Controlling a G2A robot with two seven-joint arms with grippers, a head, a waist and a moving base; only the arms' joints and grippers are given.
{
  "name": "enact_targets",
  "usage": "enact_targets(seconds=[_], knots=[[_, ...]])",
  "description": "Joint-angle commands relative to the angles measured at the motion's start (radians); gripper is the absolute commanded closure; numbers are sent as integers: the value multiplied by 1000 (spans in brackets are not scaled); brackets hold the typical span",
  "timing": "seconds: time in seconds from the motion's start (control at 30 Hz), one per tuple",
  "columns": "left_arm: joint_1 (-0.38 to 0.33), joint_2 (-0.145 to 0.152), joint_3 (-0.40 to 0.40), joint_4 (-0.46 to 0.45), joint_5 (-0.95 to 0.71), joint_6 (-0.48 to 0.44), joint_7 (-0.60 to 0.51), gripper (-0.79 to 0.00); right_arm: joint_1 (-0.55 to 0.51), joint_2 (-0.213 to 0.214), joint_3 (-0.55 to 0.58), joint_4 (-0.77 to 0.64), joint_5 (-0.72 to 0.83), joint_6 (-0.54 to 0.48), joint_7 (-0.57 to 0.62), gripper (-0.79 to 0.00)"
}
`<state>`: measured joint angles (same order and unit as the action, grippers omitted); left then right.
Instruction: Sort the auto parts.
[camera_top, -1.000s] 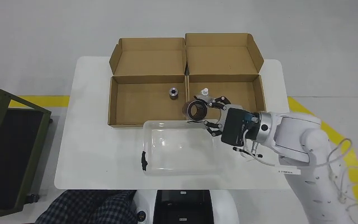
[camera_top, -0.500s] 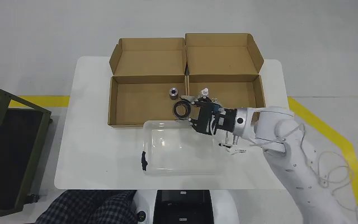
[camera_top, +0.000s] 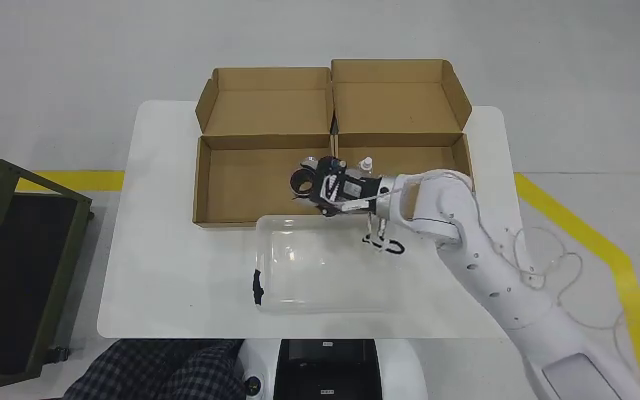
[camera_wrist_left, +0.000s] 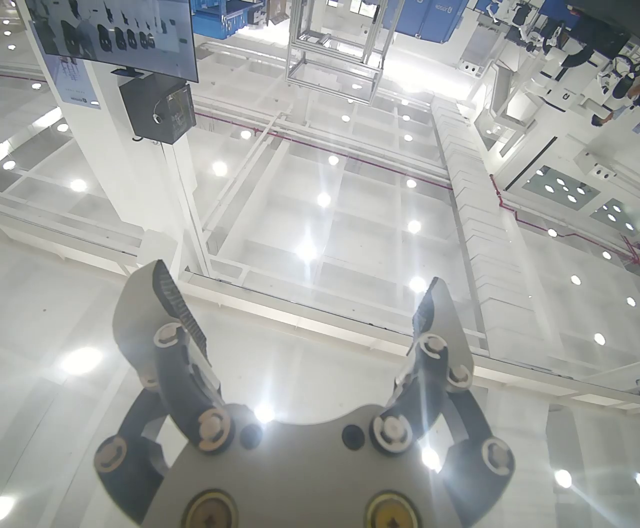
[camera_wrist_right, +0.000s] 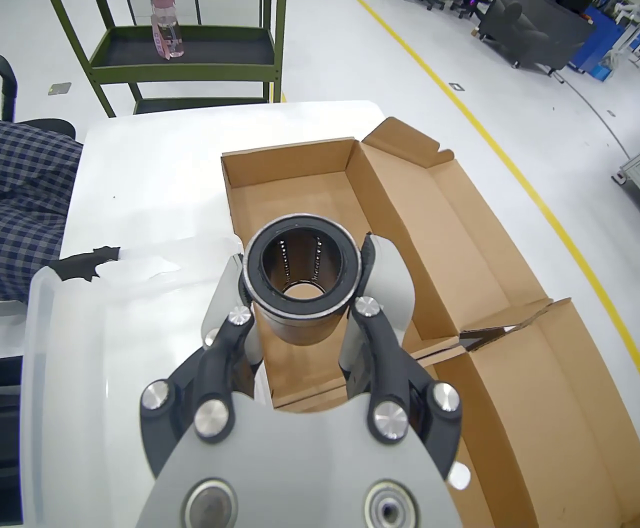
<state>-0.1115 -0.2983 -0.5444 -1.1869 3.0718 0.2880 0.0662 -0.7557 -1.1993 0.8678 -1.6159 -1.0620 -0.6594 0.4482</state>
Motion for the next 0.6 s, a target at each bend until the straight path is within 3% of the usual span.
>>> enact_targets(seconds=[0.0,0.57], knots=[[0,0,0,0,0,0,0,-785,23,-11,-24,41,9,21,-6,0],[0,0,0,0,0,0,0,-785,152,-91,-169,309,19,85,25,0]])
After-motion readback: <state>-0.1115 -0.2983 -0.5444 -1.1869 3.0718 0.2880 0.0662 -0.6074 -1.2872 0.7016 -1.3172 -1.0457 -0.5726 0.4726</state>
